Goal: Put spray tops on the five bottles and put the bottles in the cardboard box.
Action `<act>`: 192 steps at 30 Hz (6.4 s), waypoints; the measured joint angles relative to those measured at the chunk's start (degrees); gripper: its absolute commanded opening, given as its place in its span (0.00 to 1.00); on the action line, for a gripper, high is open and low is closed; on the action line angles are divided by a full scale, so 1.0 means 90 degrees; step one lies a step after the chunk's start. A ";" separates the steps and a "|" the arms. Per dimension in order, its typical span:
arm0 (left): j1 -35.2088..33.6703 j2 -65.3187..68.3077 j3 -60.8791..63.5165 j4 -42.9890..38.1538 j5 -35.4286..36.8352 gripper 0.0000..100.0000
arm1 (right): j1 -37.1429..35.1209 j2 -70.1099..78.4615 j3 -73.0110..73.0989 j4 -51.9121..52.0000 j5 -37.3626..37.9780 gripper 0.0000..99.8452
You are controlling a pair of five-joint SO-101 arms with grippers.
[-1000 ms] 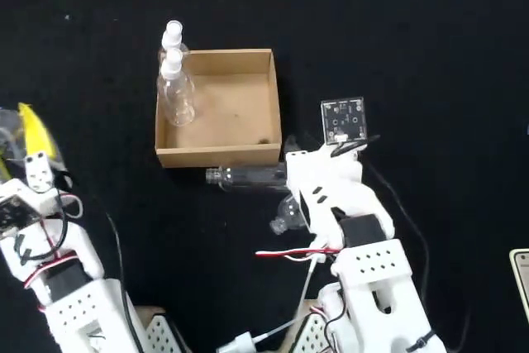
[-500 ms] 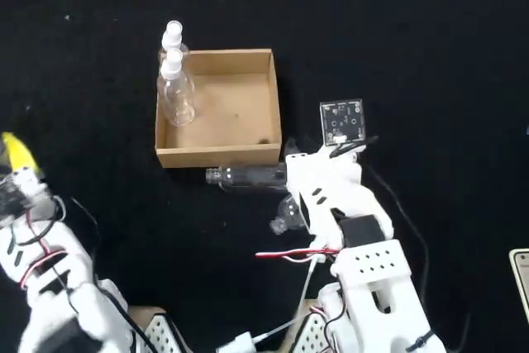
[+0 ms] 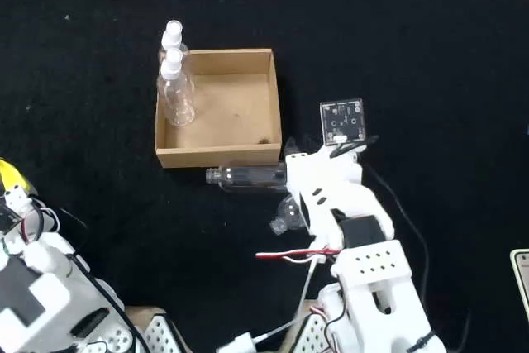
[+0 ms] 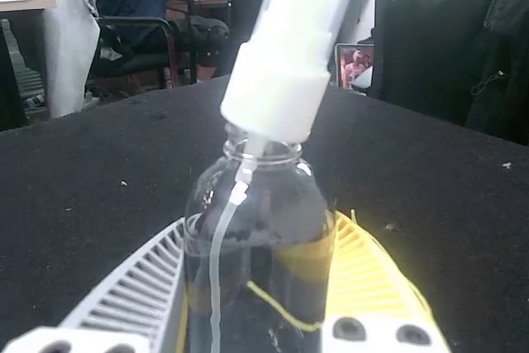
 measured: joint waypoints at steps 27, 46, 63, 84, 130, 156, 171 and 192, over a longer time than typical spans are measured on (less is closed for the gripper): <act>-0.0049 0.2735 -0.0498 -0.2403 0.0059 0.03 | 0.0000 0.0000 0.0000 0.0000 0.0000 0.06; -0.0049 0.2735 -0.0957 -0.2403 0.0059 0.03 | 0.0000 0.0000 0.0000 0.0000 0.0000 0.06; -0.0049 0.3634 -0.1563 -0.2413 0.0049 0.03 | 0.0000 0.0000 0.0000 0.0000 0.0000 0.06; -0.0078 0.3702 -0.1602 -0.2422 0.0049 0.27 | 0.0000 0.0000 0.0000 0.0000 0.0000 0.06; 0.0078 0.2227 -0.1065 -0.2061 -0.0322 0.36 | 0.0000 0.0000 0.0098 -0.0137 0.0000 0.06; -0.0010 0.2227 -0.1221 -0.1358 -0.0322 0.36 | 0.0000 0.0000 0.0098 -0.0137 0.0000 0.06; 0.0010 0.2227 -0.1221 -0.1338 -0.0322 0.05 | 0.0000 0.0000 0.0098 -0.0137 0.0000 0.06; 0.1416 -0.0274 -0.0176 -0.1944 -0.0606 0.03 | 0.0000 0.0000 0.0098 -0.0137 0.0000 0.06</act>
